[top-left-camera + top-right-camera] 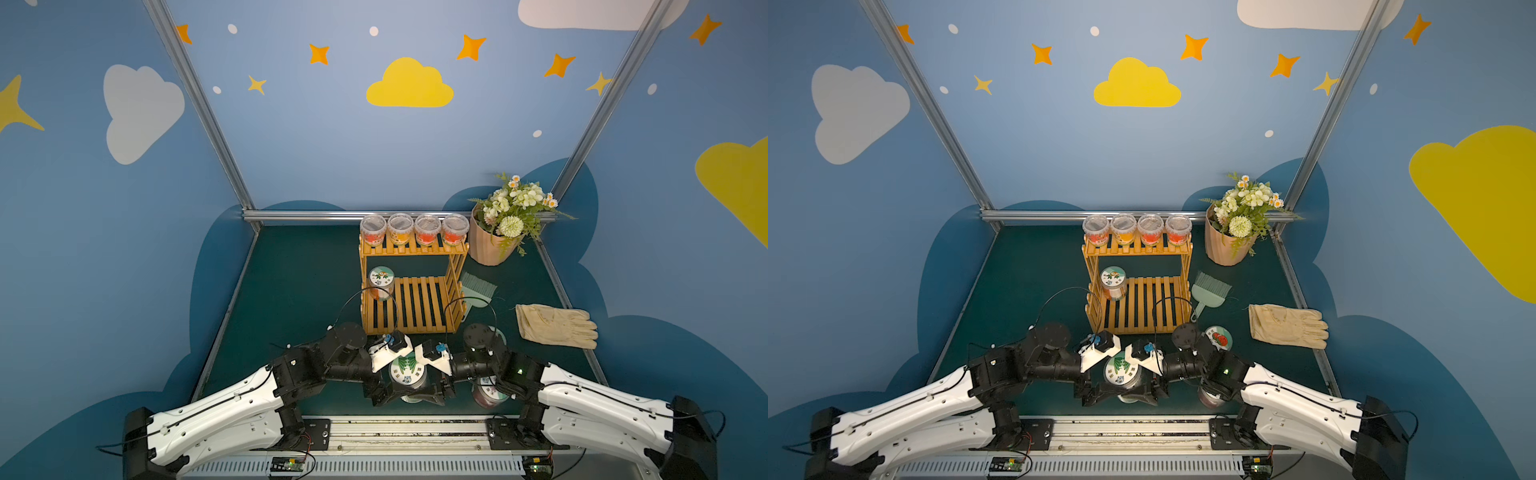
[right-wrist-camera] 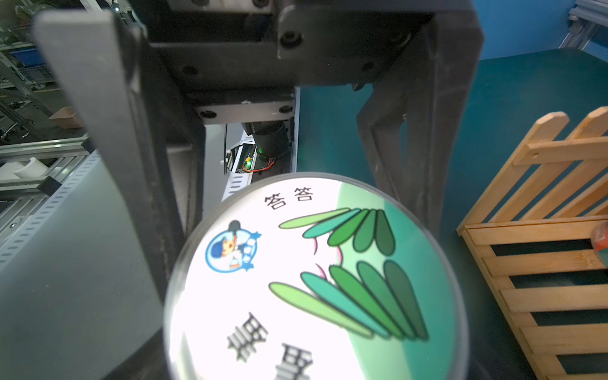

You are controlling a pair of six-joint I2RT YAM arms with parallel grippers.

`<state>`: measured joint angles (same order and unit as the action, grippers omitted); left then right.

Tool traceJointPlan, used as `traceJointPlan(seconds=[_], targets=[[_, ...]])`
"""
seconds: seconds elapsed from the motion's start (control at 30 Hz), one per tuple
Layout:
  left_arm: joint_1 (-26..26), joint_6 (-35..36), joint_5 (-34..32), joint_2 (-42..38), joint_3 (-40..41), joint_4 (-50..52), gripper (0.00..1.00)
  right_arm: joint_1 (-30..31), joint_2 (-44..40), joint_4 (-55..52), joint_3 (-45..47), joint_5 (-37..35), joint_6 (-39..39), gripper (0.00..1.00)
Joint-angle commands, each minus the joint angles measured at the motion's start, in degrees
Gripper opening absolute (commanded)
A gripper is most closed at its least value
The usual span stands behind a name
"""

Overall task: Place the seed container on the shelf
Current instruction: Pick up the seed jar at the center of the board.

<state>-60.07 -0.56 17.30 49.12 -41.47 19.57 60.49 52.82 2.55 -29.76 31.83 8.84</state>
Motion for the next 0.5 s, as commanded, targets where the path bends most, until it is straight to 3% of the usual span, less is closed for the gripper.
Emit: traceJointPlan(seconds=[0.0, 0.13, 0.3, 0.47], targets=[[-0.82, -1.44, 3.77, 0.37, -2.22, -2.29, 1.0, 0.24, -0.82, 0.54, 1.22, -1.92, -0.05, 0.79], [-0.76, -4.23, -3.13, -1.99, -1.15, -2.56, 1.0, 0.23, -1.48, 0.87, 2.91, -6.04, -0.79, 0.79], [-0.42, -9.86, -16.72, -7.42, 2.36, -2.75, 1.0, 0.24, -1.66, 3.41, 5.82, -11.91, -2.37, 0.78], [0.53, -16.18, -20.06, -11.38, 5.34, -1.17, 1.0, -0.19, 0.27, 4.62, 5.29, -15.73, -3.29, 0.75]])
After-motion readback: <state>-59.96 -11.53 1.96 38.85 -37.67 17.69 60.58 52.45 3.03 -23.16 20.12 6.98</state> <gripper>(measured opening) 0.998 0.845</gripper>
